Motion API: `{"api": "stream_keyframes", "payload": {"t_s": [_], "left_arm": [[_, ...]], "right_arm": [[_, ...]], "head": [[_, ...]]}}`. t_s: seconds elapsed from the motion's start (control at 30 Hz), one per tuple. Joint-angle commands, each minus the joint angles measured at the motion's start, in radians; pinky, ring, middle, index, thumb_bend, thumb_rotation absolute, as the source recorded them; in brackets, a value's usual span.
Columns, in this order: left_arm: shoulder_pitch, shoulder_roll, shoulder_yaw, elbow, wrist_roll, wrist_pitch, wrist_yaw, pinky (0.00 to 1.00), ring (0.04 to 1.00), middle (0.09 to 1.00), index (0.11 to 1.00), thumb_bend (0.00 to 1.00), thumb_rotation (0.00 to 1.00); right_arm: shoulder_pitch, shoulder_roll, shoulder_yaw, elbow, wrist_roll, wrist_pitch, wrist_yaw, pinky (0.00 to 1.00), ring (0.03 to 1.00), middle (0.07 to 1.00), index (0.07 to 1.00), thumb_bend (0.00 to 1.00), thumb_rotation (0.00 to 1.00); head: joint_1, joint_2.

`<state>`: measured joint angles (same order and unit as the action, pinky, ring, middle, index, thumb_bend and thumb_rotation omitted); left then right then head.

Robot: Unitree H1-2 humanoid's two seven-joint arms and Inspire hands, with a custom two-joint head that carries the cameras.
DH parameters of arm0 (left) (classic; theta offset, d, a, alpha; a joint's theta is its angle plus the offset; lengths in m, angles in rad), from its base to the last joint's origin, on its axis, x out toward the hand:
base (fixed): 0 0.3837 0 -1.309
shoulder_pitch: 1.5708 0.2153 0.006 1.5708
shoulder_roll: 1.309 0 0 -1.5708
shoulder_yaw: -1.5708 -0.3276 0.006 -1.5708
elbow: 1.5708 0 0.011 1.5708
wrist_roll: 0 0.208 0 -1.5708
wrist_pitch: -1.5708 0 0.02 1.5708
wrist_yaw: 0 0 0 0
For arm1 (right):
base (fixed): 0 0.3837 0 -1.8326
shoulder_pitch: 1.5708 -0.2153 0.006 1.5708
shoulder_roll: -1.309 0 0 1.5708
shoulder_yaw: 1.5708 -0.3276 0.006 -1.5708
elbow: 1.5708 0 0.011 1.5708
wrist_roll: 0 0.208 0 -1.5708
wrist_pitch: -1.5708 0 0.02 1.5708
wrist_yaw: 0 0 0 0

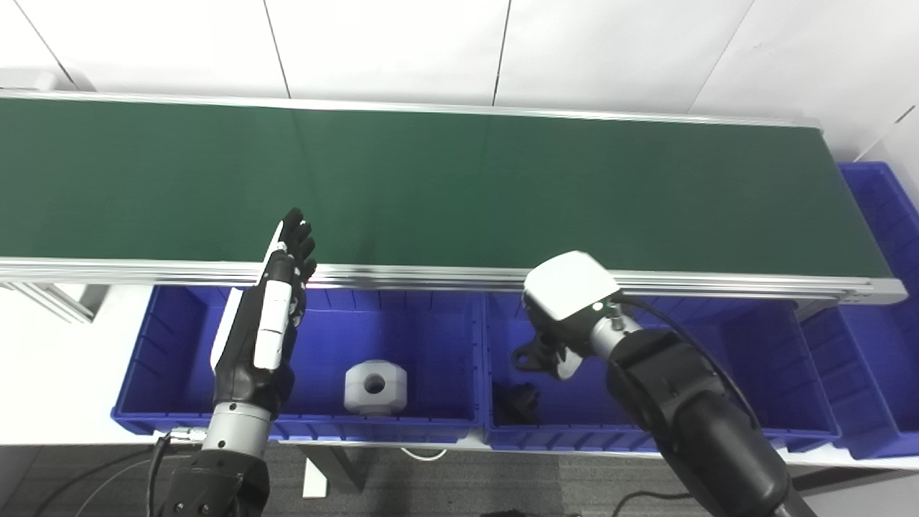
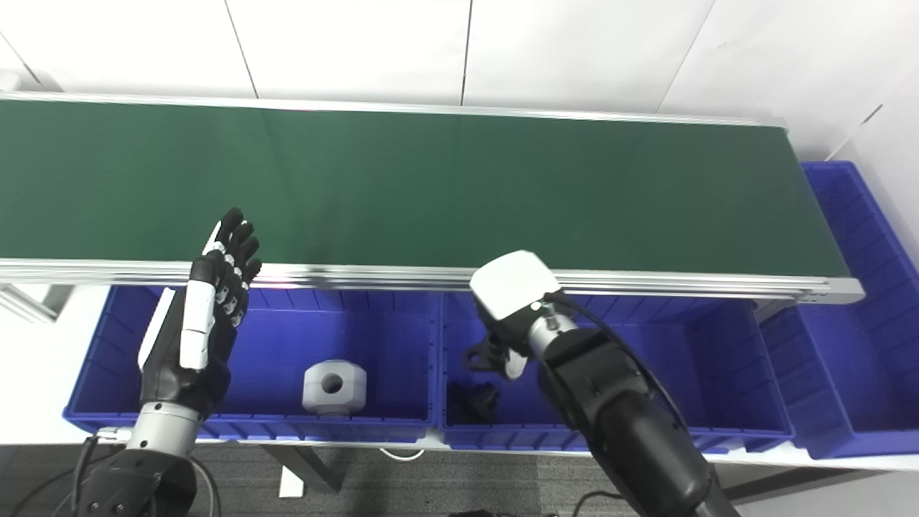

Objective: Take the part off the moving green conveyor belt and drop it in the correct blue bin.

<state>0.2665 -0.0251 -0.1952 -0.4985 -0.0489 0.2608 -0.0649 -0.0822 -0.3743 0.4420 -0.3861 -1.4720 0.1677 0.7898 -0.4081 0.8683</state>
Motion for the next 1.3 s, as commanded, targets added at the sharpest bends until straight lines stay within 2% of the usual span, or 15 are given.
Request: {"api": "stream_keyframes", "payload": {"t_s": [0.0, 0.03, 0.07, 0.2, 0.27, 0.43, 0.6, 0.7, 0.77, 0.87, 0.97, 1.1, 1.13, 1.17, 1.27], "left_arm": [[-0.002, -0.002, -0.003, -0.026, -0.007, -0.01, -0.009, 1.0, 1.0, 1.0, 1.0, 0.51, 0.99], [-0.001, -0.003, -0.003, -0.025, -0.01, -0.013, -0.009, 1.0, 1.0, 1.0, 1.0, 0.51, 0.99], [0.001, -0.004, -0.002, -0.022, -0.015, -0.017, -0.01, 1.0, 1.0, 1.0, 1.0, 0.51, 0.98], [0.004, -0.006, -0.003, -0.014, -0.019, -0.024, -0.008, 1.0, 1.0, 1.0, 1.0, 0.5, 0.97], [0.006, -0.008, -0.002, -0.012, -0.021, -0.024, -0.007, 1.0, 1.0, 1.0, 1.0, 0.5, 0.97], [0.009, -0.013, -0.011, 0.007, -0.006, -0.044, -0.003, 1.0, 1.0, 1.0, 1.0, 0.51, 0.96], [0.016, -0.016, -0.027, 0.026, 0.01, -0.062, 0.0, 1.0, 1.0, 1.0, 1.0, 0.54, 0.97], [0.025, -0.018, -0.041, 0.038, 0.034, -0.076, 0.005, 1.0, 1.0, 1.0, 1.0, 0.56, 0.97], [0.031, -0.02, -0.048, 0.044, 0.044, -0.083, 0.007, 1.0, 1.0, 1.0, 1.0, 0.57, 0.97], [0.04, -0.028, -0.059, 0.064, 0.063, -0.108, 0.013, 1.0, 1.0, 1.0, 1.0, 0.57, 0.98], [0.051, -0.039, -0.066, 0.089, 0.091, -0.135, 0.03, 1.0, 0.998, 1.0, 1.0, 0.57, 0.97], [0.065, -0.043, -0.074, 0.123, 0.113, -0.174, 0.036, 1.0, 0.986, 1.0, 1.0, 0.57, 0.98], [0.067, -0.044, -0.075, 0.129, 0.113, -0.18, 0.036, 1.0, 0.986, 1.0, 1.0, 0.57, 0.98], [0.07, -0.044, -0.076, 0.138, 0.116, -0.191, 0.039, 1.0, 0.985, 1.0, 1.0, 0.57, 0.98], [0.075, -0.041, -0.08, 0.162, 0.125, -0.213, 0.041, 1.0, 0.979, 1.0, 1.0, 0.55, 0.98]], "right_arm": [[-0.014, -0.002, 0.0, -0.009, -0.075, -0.04, -0.052, 0.49, 0.591, 0.685, 0.696, 0.89, 0.42], [-0.01, -0.002, 0.003, -0.006, -0.101, -0.043, -0.065, 0.56, 0.652, 0.739, 0.75, 0.97, 0.55], [-0.005, -0.002, 0.005, -0.001, -0.126, -0.046, -0.085, 0.57, 0.659, 0.745, 0.756, 0.97, 0.56], [0.012, 0.006, -0.002, 0.009, -0.178, -0.053, -0.134, 0.78, 0.808, 0.861, 0.836, 1.0, 0.75], [0.02, 0.008, -0.007, 0.015, -0.192, -0.05, -0.168, 0.84, 0.826, 0.878, 0.864, 1.0, 0.83], [0.033, 0.005, -0.026, 0.023, -0.175, -0.054, -0.232, 0.83, 0.817, 0.869, 0.886, 1.0, 0.92], [0.059, 0.042, -0.086, -0.008, -0.065, -0.036, -0.268, 0.72, 0.781, 0.836, 0.852, 1.0, 0.95], [0.091, 0.126, -0.172, -0.09, 0.105, 0.032, -0.202, 0.63, 0.768, 0.842, 0.85, 1.0, 0.95], [0.119, 0.19, -0.236, -0.158, 0.25, 0.071, -0.197, 0.58, 0.736, 0.82, 0.833, 1.0, 0.94], [0.169, 0.284, -0.323, -0.235, 0.448, 0.102, -0.259, 0.52, 0.674, 0.764, 0.804, 1.0, 0.93], [0.242, 0.429, -0.437, -0.289, 0.748, 0.136, -0.358, 0.61, 0.724, 0.782, 0.793, 1.0, 0.93], [0.327, 0.582, -0.577, -0.177, 1.174, -0.003, -0.504, 0.69, 0.769, 0.814, 0.824, 0.94, 0.89], [0.335, 0.596, -0.593, -0.151, 1.223, -0.034, -0.522, 0.71, 0.785, 0.829, 0.836, 0.91, 0.89], [0.342, 0.617, -0.618, -0.115, 1.266, -0.063, -0.549, 0.72, 0.79, 0.834, 0.841, 0.89, 0.89], [0.341, 0.649, -0.675, -0.02, 1.369, -0.119, -0.611, 0.79, 0.82, 0.86, 0.872, 0.91, 0.94]], "head": [[0.0, 0.0], [0.006, -0.006], [0.006, -0.006], [0.011, -0.019], [0.012, -0.022], [0.026, -0.036], [0.051, -0.059], [0.076, -0.082], [0.096, -0.098], [0.144, -0.143], [0.171, -0.179], [0.207, -0.233], [0.207, -0.233], [0.219, -0.258], [0.231, -0.292]]}}
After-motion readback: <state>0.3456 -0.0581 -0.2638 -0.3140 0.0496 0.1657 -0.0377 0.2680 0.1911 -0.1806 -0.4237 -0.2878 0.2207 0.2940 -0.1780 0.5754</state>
